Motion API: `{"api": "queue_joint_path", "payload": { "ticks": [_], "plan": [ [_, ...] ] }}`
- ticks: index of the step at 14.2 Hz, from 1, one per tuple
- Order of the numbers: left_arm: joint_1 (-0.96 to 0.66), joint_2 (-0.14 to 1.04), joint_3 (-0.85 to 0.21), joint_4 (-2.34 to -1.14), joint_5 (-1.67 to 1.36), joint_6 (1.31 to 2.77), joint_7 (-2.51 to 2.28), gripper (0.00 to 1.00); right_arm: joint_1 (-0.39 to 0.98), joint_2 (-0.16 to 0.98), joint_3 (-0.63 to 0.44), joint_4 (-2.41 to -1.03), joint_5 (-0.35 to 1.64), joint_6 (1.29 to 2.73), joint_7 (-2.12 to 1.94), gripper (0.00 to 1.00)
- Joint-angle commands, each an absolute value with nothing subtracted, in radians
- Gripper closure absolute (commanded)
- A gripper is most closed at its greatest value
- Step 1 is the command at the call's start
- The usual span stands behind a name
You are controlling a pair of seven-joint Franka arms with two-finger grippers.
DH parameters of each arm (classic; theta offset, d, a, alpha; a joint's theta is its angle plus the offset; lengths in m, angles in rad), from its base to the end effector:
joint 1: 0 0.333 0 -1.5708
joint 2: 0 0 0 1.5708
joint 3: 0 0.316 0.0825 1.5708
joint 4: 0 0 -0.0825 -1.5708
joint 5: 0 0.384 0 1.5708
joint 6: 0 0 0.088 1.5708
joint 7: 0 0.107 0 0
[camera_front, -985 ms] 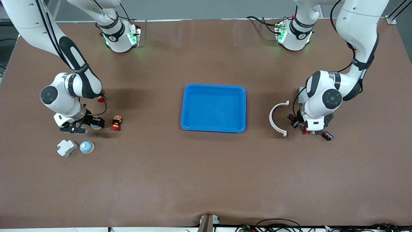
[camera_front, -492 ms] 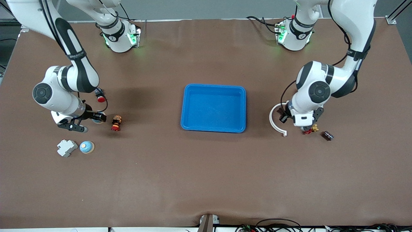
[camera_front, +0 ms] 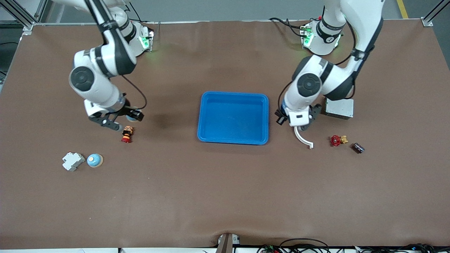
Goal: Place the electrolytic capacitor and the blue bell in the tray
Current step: 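Carry the bell and the capacitor toward the blue tray with both grippers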
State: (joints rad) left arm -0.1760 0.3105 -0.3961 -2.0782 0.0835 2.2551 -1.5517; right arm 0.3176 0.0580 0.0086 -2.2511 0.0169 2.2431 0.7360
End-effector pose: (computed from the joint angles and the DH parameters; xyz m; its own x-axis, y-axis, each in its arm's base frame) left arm 0.4843 -0.3049 0.2802 0.5910 0.8043 -0.0615 0.7977 -0.5941 -0.1041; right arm 0.4933 0.1674 0.3337 0.9109 -0.4087 -0.0577 -0.4073 -0.9126 0.0347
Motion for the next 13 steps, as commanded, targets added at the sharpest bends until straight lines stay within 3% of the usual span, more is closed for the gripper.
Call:
{"api": "queue_joint_path", "payload": {
  "ticks": [1, 6, 13],
  "plan": [
    [-0.244, 0.394, -0.394, -1.981, 0.086, 2.235, -1.673, 1.0, 0.443, 0.031, -0.003, -2.272, 0.025, 2.255, 0.93, 1.0],
    [-0.31, 0.475, -0.391, -1.905, 0.089, 2.235, -1.765, 1.0, 0.575, 0.081, -0.003, -2.25, 0.031, 2.359, 1.165, 1.0],
    [-0.345, 0.563, -0.39, -1.884, 0.089, 2.249, -1.813, 1.0, 0.739, 0.322, -0.005, -2.039, 0.023, 2.391, 1.475, 1.0]
  ]
}}
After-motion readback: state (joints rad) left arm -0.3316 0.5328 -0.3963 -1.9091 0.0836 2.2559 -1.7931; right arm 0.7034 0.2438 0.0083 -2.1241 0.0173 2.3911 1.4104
